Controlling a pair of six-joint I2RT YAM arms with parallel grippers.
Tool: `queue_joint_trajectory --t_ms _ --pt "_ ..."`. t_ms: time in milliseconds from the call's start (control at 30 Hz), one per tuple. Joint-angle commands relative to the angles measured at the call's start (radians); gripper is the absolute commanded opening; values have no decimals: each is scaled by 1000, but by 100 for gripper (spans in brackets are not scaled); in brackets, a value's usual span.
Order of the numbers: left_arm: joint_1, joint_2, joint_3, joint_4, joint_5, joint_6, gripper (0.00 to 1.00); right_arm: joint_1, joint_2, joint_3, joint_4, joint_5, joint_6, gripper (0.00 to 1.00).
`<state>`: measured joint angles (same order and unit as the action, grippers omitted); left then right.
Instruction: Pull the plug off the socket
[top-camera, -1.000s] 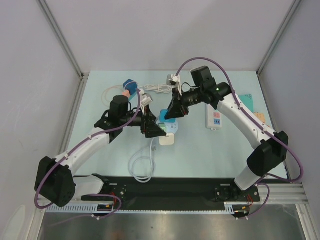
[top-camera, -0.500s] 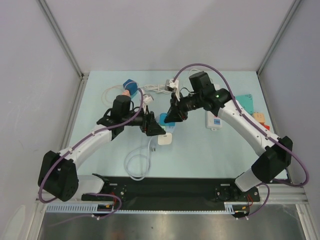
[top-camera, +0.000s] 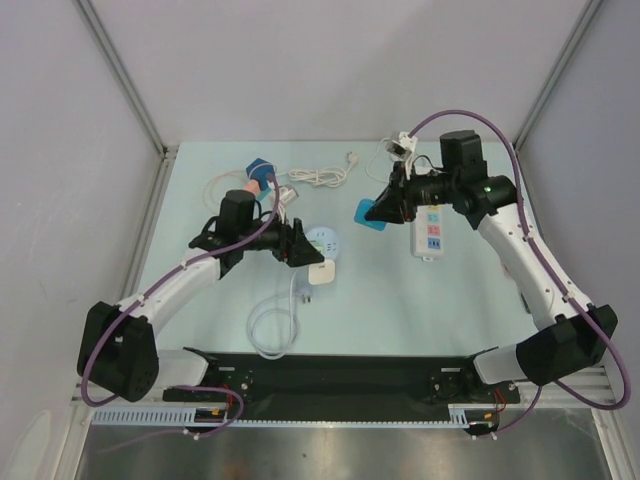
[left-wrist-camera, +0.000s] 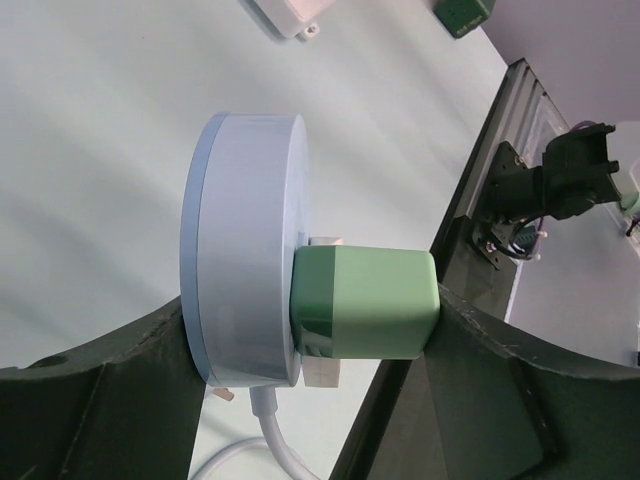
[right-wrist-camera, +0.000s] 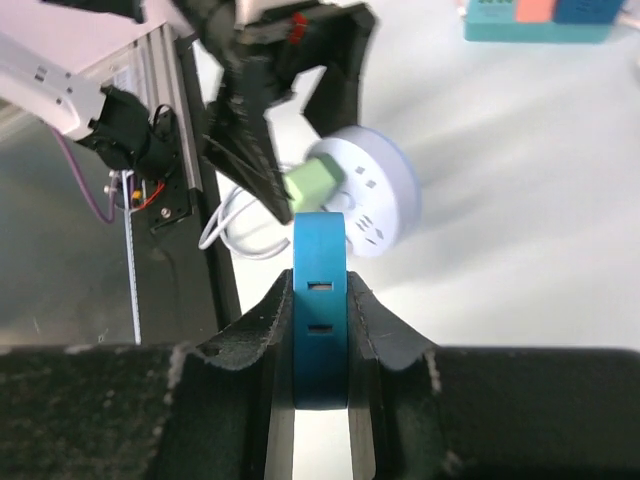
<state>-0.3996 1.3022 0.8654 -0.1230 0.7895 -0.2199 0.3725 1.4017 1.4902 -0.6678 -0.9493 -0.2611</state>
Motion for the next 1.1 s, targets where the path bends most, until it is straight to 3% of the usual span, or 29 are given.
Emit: queue_joint_trajectory --t_ms 0,267,467,500,567,600,700,1067 --pt "-1 -64 -3 100 85 -12 0 -67 -33 -33 39 -74 51 0" --pt "-1 -135 -32 187 191 -21 0 -128 -72 -100 128 -39 164 0" --pt "-1 -153 -48 197 166 -39 0 -196 -66 -133 93 379 192 0" --pt "-1 -153 -48 197 157 -42 0 -196 -64 -162 88 521 177 0" --pt "1 -156 -45 186 130 -52 0 -196 -64 -198 86 637 119 0" --pt "-1 -155 -37 177 120 -52 0 -198 -72 -234 130 762 99 0" --pt "1 -162 -25 140 76 -44 0 -219 -82 -367 238 945 -21 0" --pt "5 -213 -49 92 -1 -9 0 -345 91 -633 646 1233 -341 4"
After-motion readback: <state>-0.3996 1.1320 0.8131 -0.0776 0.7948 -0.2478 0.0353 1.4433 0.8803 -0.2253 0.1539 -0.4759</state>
